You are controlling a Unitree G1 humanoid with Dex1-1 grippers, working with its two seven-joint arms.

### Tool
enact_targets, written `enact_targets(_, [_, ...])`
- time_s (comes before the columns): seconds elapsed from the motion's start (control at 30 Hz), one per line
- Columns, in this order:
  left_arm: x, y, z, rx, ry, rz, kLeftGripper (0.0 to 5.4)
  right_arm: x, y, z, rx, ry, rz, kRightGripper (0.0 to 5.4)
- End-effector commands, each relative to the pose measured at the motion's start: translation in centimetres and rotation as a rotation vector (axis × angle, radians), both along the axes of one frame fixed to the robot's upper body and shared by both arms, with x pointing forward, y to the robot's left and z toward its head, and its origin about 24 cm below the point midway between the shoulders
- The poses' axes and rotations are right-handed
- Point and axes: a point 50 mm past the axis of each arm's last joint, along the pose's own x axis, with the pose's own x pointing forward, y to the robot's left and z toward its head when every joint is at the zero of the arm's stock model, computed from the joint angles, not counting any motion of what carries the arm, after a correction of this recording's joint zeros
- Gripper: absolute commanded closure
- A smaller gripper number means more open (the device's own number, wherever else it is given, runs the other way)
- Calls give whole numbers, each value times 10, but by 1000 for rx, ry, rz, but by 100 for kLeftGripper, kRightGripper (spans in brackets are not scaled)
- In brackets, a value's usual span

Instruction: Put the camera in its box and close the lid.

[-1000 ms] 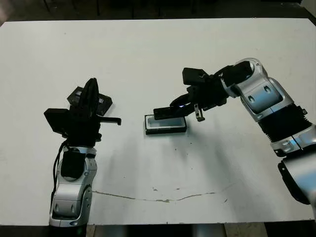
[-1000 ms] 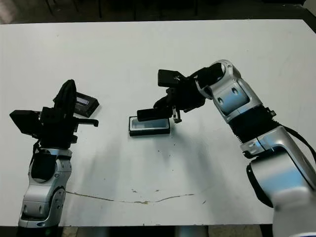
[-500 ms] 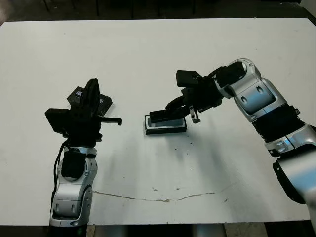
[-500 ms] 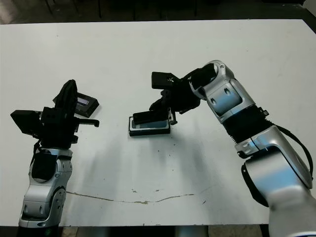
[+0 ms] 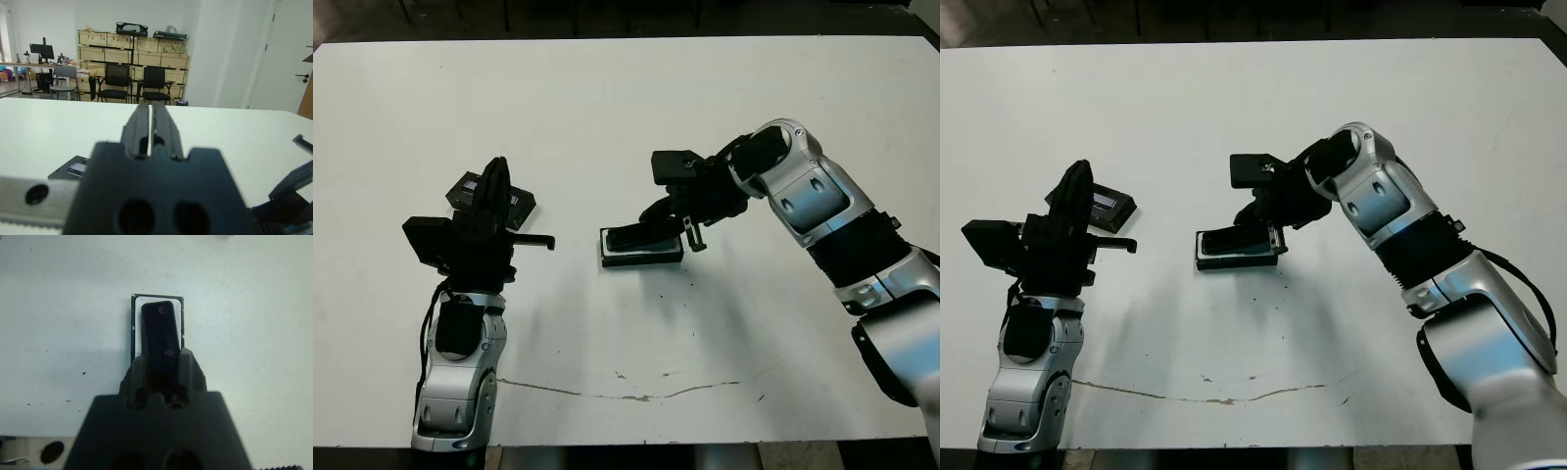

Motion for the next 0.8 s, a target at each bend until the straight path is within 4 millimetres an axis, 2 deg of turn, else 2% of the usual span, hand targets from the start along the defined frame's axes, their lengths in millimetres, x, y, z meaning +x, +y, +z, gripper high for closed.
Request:
enact_targets(0.03, [-2,1,-7,2,34,8,540,-4,0,-9,-35,17,8,521])
enact_targets(0.23, [-2,0,-8,2,35,8,540,-6,2,-13,-51,20,13,521])
enact_targets(0.3, [-3,0,-8,4,31,6,540,-7,2,-14,-59,18,11,538])
enact_targets(0.8, [-5,0,-10,1,38,11,540,-6,4,-24,-61,28,-23,538])
